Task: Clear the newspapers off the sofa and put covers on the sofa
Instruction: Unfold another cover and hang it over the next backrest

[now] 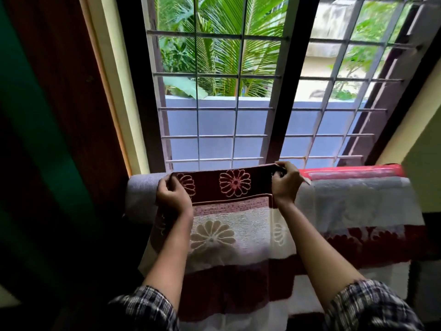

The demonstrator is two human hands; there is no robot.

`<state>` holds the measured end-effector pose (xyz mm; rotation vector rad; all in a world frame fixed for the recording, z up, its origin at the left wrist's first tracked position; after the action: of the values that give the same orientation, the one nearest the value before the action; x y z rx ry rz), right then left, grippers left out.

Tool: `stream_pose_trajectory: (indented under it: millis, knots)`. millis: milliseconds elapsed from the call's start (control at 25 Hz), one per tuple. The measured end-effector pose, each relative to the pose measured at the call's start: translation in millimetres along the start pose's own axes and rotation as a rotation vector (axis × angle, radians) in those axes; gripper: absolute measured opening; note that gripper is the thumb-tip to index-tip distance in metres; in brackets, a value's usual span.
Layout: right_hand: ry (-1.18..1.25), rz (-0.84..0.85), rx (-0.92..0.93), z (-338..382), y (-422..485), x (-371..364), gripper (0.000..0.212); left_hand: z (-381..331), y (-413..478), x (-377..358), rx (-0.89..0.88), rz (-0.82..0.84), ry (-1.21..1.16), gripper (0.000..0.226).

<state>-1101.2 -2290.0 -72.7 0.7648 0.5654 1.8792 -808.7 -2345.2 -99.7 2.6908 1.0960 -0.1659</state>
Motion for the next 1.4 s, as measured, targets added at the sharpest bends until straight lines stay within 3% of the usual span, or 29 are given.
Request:
stream_pose_trajectory:
  millis: [360, 440, 560, 640, 720, 760, 840, 920, 1160, 1240, 1320, 1400]
  knots:
    - [0.023, 0.003, 0.008, -36.9, 52.5, -79.6, 0.019, 14.8, 49.7, -89.2, -0.02, -0.013, 0.092, 0.016]
    - [0.006, 0.075, -0.024, -48.8, 61.9, -97.2, 0.018, 25.4, 59.7, -105.8, -0.001, 0.029, 0.115, 0.018]
    - [-0.02, 0.406, -0.119, -68.3, 63.2, -132.9, 0.03, 49.2, 58.1, -133.2, 0.008, 0.239, 0.306, 0.035]
    - [-0.065, 0.528, -0.004, -66.5, 55.3, -149.4, 0.027, 56.3, 41.0, -155.0, -0.186, 0.455, 0.487, 0.044]
    - [-0.175, 0.703, 0.095, -60.0, 42.3, -164.9, 0.027, 62.5, 17.2, -178.9, -0.381, 0.744, 0.716, 0.031]
    - [-0.293, 0.831, 0.12, -60.8, 34.9, -174.1, 0.035, 69.0, 6.7, -188.9, -0.441, 0.864, 0.89, 0.034]
    - [-0.512, 0.964, 0.153, -64.5, 26.9, -182.4, 0.048, 77.6, -1.5, -195.4, -0.521, 0.925, 1.196, 0.053]
    - [-0.567, 0.938, 0.169, -67.2, 27.5, -182.3, 0.051, 80.3, -1.4, -196.9, -0.549, 0.878, 1.298, 0.058]
    - [-0.551, 0.805, 0.268, -61.3, 15.6, -173.1, 0.049, 79.5, -6.3, -191.0, -0.593, 0.833, 1.234, 0.051]
    - [-0.554, 0.801, 0.294, -56.5, 4.9, -165.9, 0.06, 75.3, -9.6, -178.1, -0.595, 0.823, 1.135, 0.042]
    - [-0.513, 0.831, 0.27, -51.4, -7.9, -162.0, 0.066, 70.6, -15.0, -161.7, -0.611, 0.845, 1.018, 0.036]
    - [-0.341, 0.875, 0.16, -35.9, -23.7, -158.2, 0.052, 61.2, -16.8, -138.9, -0.506, 0.875, 0.921, 0.037]
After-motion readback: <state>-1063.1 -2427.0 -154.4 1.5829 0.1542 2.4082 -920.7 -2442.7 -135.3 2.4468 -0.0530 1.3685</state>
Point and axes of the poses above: each hand's wrist, its own y-axis towards the middle knuckle, its own x-axis out of the back of the hand, z = x × y, the point moved 6 cm from there along y, towards the middle knuckle, and after that the axes turned 5 degrees about x, right-handed, at the moved point
